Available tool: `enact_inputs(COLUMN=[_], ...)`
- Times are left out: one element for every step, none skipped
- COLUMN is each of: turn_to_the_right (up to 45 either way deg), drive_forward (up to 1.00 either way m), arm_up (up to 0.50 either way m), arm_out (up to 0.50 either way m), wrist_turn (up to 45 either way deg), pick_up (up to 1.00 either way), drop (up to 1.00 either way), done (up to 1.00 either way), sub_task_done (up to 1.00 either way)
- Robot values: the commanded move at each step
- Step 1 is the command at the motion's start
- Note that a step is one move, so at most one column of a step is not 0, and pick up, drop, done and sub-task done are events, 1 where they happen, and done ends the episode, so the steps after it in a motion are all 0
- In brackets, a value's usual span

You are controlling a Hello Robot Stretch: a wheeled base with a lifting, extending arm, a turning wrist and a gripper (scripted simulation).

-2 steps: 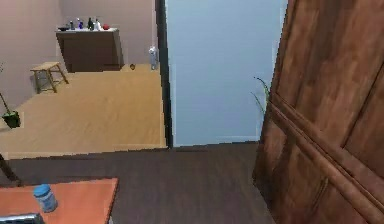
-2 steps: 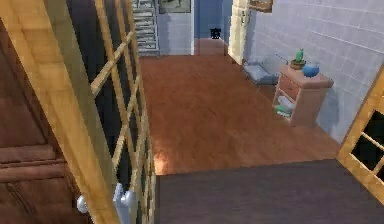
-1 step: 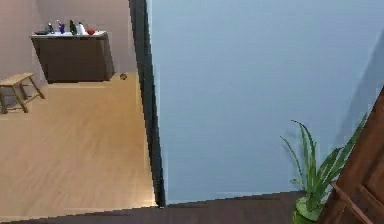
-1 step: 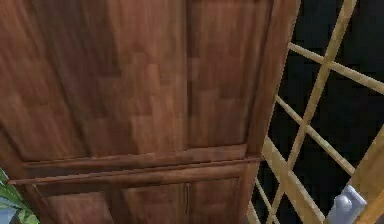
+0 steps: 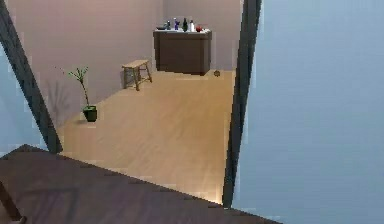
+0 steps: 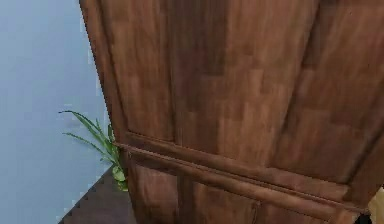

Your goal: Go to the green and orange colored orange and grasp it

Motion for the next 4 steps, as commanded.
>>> enact_inputs(turn_to_the_right=[0.0, 0.0, 0.0, 0.0], drive_forward=[1.0, 1.0, 1.0, 1.0], arm_up=[0.0, 0.0, 0.0, 0.0], arm_out=[0.0, 0.0, 0.0, 0.0], wrist_turn=[0.0, 0.0, 0.0, 0.0], pick_up=[0.0, 0.0, 0.0, 0.0], drop=[0.0, 0.0, 0.0, 0.0], done=[0.0, 0.0, 0.0, 0.0], sub_task_done=[0.0, 0.0, 0.0, 0.0])
